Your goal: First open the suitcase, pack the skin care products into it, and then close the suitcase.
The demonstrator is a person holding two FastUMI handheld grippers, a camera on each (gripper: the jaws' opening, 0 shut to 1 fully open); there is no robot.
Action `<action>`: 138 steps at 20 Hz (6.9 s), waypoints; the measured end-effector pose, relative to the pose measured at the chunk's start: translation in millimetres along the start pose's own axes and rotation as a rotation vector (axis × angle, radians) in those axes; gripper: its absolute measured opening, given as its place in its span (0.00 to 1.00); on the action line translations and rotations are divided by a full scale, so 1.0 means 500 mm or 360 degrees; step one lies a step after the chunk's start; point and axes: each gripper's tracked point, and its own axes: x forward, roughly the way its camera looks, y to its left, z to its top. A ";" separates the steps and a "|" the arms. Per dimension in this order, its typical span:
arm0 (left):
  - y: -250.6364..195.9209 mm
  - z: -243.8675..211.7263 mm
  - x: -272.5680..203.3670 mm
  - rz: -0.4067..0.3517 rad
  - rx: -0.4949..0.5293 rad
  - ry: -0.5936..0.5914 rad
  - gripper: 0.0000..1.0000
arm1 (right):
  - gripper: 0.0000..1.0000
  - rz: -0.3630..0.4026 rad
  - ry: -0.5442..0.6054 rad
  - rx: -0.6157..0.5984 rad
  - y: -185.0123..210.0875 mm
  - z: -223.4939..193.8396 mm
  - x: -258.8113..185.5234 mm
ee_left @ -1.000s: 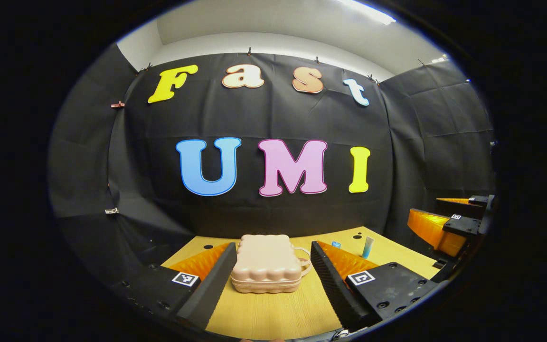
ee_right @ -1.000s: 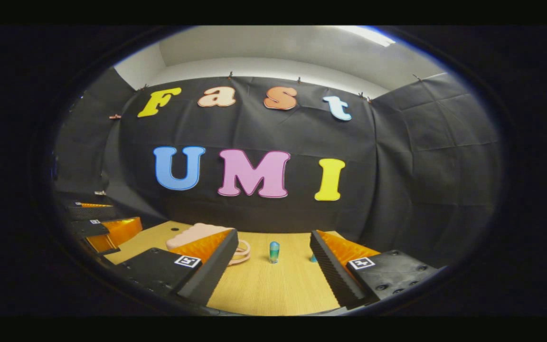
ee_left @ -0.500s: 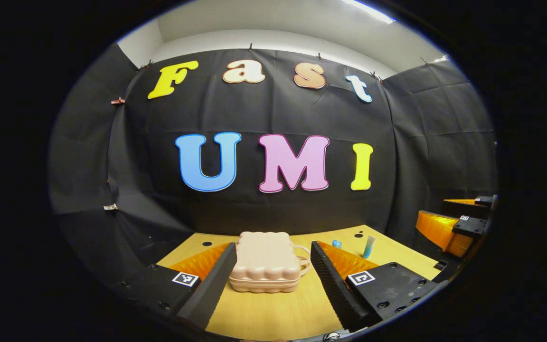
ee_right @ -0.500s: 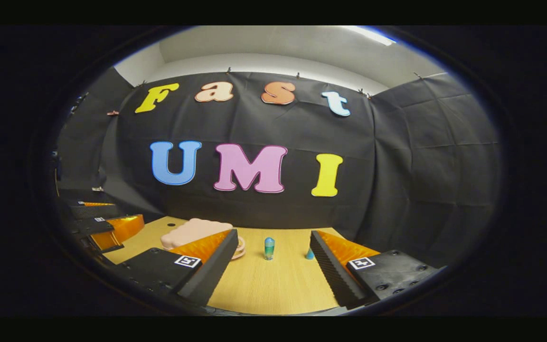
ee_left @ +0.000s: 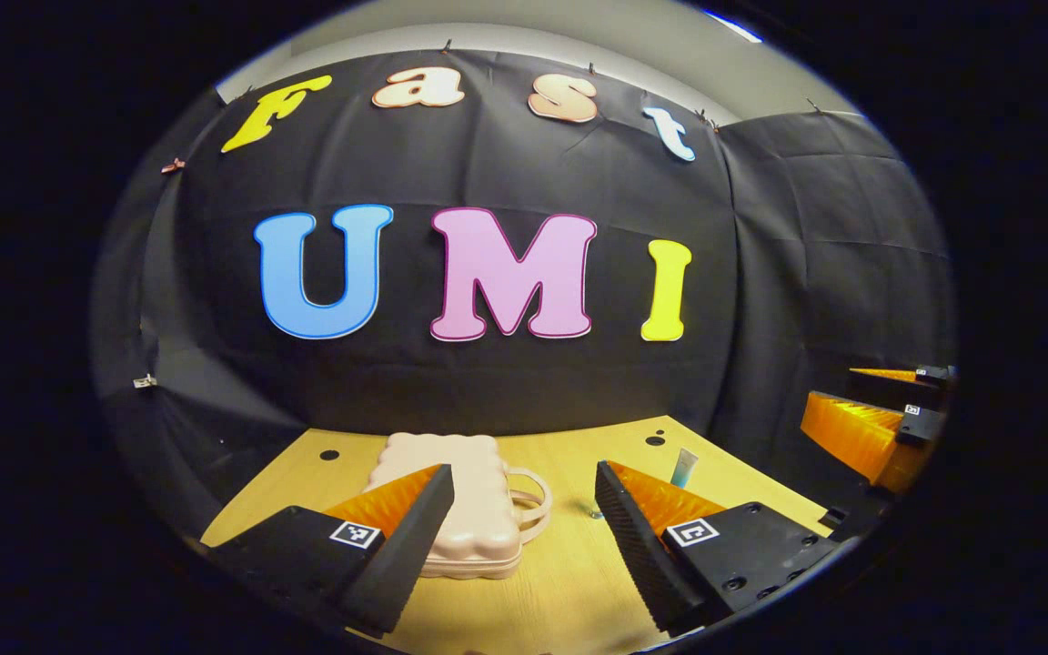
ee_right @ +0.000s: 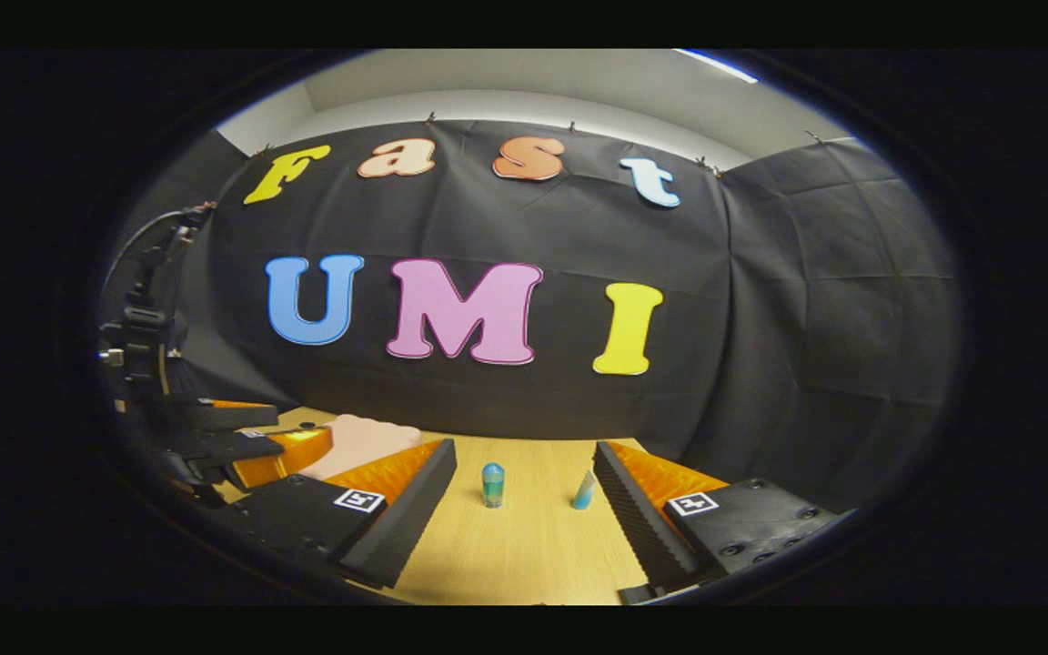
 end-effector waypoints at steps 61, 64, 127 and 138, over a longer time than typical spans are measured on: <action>0.960 -0.065 0.245 0.0809 0.0126 0.0746 0.06 | 0.99 0.0361 0.0520 0.0126 0.057 -0.258 0.248; 1.016 -0.154 0.266 0.0870 0.0155 0.0765 0.06 | 0.98 0.0288 0.0548 0.0114 0.064 -0.272 0.237; -0.281 -0.482 0.631 -0.0224 -0.0004 0.0582 0.51 | 0.99 -0.0146 0.0785 0.0274 -0.221 -0.701 0.591; -0.277 -0.465 0.612 -0.0248 0.0003 0.0488 0.46 | 0.33 0.0032 0.0721 0.0179 -0.179 -0.669 0.584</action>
